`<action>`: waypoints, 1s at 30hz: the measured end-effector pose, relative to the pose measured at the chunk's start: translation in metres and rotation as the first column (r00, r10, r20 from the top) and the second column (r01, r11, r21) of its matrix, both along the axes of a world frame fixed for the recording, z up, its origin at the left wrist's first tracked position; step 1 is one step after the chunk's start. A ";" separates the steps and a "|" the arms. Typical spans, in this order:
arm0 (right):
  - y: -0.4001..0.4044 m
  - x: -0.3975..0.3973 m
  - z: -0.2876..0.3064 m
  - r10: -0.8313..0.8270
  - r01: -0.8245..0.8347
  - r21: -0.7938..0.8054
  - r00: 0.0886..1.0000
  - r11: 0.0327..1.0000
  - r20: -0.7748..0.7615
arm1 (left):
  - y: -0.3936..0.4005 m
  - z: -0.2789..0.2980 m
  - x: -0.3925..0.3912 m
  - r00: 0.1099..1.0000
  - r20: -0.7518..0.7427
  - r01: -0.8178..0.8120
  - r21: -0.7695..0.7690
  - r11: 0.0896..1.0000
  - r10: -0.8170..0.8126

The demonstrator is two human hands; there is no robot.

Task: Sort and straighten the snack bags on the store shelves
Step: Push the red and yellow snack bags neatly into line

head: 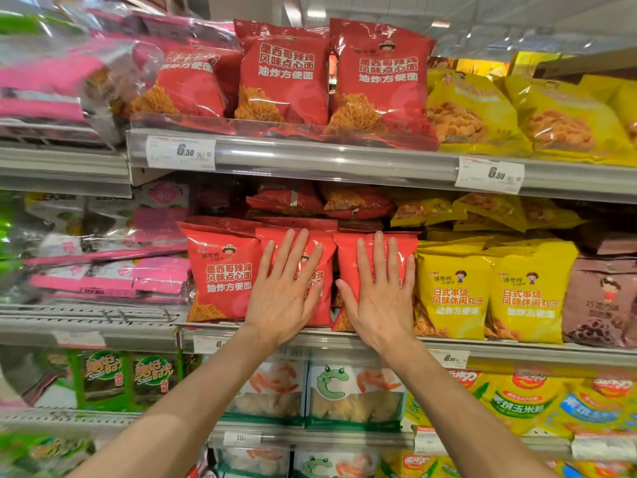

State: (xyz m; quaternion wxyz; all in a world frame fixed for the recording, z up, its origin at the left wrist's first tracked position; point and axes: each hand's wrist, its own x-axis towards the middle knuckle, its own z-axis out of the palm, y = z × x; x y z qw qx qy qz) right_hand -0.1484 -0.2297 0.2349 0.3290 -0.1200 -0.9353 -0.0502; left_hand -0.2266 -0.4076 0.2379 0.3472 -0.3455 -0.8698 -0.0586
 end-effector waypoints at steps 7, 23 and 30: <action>-0.004 0.028 0.027 0.121 -0.122 -0.171 0.993 0.978 -0.020 | -0.008 0.028 0.022 0.985 0.151 0.061 0.133 0.989 -0.081; -0.024 0.127 0.114 0.260 -0.280 -0.502 0.959 0.818 -0.112 | -0.050 0.117 0.114 0.916 0.185 0.231 0.483 0.844 -0.357; -0.021 0.128 0.167 0.324 -0.374 -0.416 0.927 0.829 -0.186 | -0.065 0.168 0.108 0.939 0.074 0.262 0.473 0.841 -0.335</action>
